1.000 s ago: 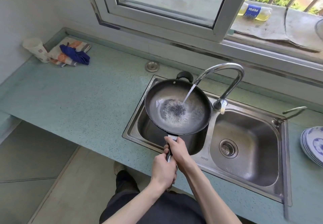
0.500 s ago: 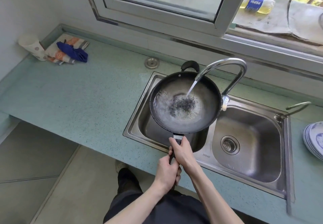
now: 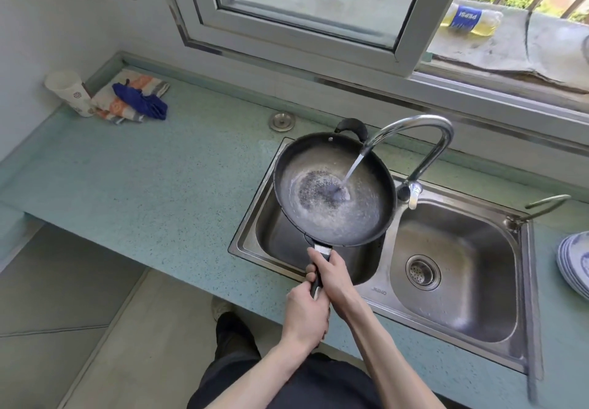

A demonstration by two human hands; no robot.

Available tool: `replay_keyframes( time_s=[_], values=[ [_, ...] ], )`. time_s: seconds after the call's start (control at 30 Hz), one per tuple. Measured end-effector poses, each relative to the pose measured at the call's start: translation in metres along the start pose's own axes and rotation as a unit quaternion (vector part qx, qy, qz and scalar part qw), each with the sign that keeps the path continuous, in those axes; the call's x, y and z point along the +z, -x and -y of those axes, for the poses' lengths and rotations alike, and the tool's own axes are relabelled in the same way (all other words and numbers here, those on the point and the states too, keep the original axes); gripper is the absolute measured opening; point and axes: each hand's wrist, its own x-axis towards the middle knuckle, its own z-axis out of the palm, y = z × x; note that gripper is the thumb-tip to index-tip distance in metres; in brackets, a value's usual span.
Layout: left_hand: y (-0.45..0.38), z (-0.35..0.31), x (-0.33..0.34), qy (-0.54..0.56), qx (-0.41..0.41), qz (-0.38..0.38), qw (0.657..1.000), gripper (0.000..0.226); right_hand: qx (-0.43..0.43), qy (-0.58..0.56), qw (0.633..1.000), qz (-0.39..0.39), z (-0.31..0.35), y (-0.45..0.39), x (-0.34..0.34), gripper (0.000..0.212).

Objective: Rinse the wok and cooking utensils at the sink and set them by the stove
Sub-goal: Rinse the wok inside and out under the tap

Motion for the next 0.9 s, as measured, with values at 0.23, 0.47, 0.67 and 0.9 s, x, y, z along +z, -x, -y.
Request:
replay_keyframes(
  time_s=[0.23, 0.47, 0.67, 0.9],
  values=[
    [0.005, 0.004, -0.002, -0.002, -0.042, 0.01, 0.999, 0.031, 0.033, 0.005, 0.999, -0.016, -0.009, 0.002, 0.003, 0.02],
    [0.003, 0.014, 0.003, 0.026, -0.058, 0.05, 0.997, 0.028, 0.01, 0.116, 0.992, -0.056, -0.015, 0.003, -0.006, 0.025],
    [0.001, 0.017, 0.007, 0.049, -0.042, 0.047, 0.997, 0.025, -0.023, 0.126, 0.99, -0.054, -0.013, 0.005, -0.008, 0.029],
    [0.003, 0.009, -0.003, 0.024, -0.014, 0.012, 1.0, 0.025, -0.028, 0.058, 0.998, -0.003, -0.007, 0.004, 0.003, 0.029]
  ],
)
